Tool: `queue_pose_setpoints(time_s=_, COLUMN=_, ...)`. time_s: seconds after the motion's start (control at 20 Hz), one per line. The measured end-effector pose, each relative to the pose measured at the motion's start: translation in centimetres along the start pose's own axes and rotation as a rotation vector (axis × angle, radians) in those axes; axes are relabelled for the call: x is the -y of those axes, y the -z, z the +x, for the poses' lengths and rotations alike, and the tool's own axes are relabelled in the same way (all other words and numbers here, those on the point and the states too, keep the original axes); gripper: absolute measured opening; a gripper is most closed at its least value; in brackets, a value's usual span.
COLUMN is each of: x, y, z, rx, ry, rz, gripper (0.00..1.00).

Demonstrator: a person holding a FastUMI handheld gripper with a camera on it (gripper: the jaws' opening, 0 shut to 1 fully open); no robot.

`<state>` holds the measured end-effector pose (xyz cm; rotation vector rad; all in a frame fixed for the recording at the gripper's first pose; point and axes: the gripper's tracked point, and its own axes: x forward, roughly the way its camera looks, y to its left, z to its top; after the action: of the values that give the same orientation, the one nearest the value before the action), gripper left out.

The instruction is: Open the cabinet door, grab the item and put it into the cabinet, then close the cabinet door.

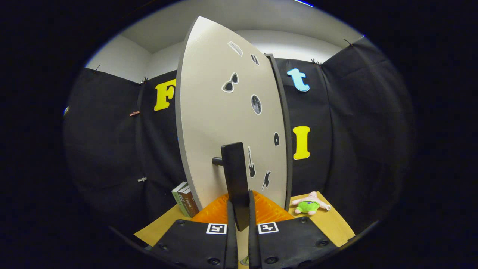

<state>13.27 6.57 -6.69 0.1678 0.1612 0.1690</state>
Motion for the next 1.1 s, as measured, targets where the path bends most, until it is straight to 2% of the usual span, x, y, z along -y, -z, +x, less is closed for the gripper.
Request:
queue_pose_setpoints(time_s=0.3, x=2.3, y=-0.3, z=-0.1, rx=0.015, ry=0.089, rz=-0.047, gripper=0.14)
queue_pose_setpoints(time_s=0.55, x=3.0, y=-1.1, z=0.0, rx=0.056, ry=0.104, rz=-0.066, gripper=0.14)
queue_pose_setpoints(time_s=1.0, x=4.7, y=-1.9, z=-0.7, rx=0.093, ry=0.186, rz=-0.089, gripper=0.14)
queue_pose_setpoints(time_s=1.05, x=5.1, y=-2.2, z=-1.2, rx=0.107, ry=0.2, rz=-0.101, gripper=0.1)
queue_pose_setpoints(time_s=1.1, x=4.8, y=-2.5, z=-0.7, rx=0.119, ry=0.18, rz=-0.093, gripper=0.06)
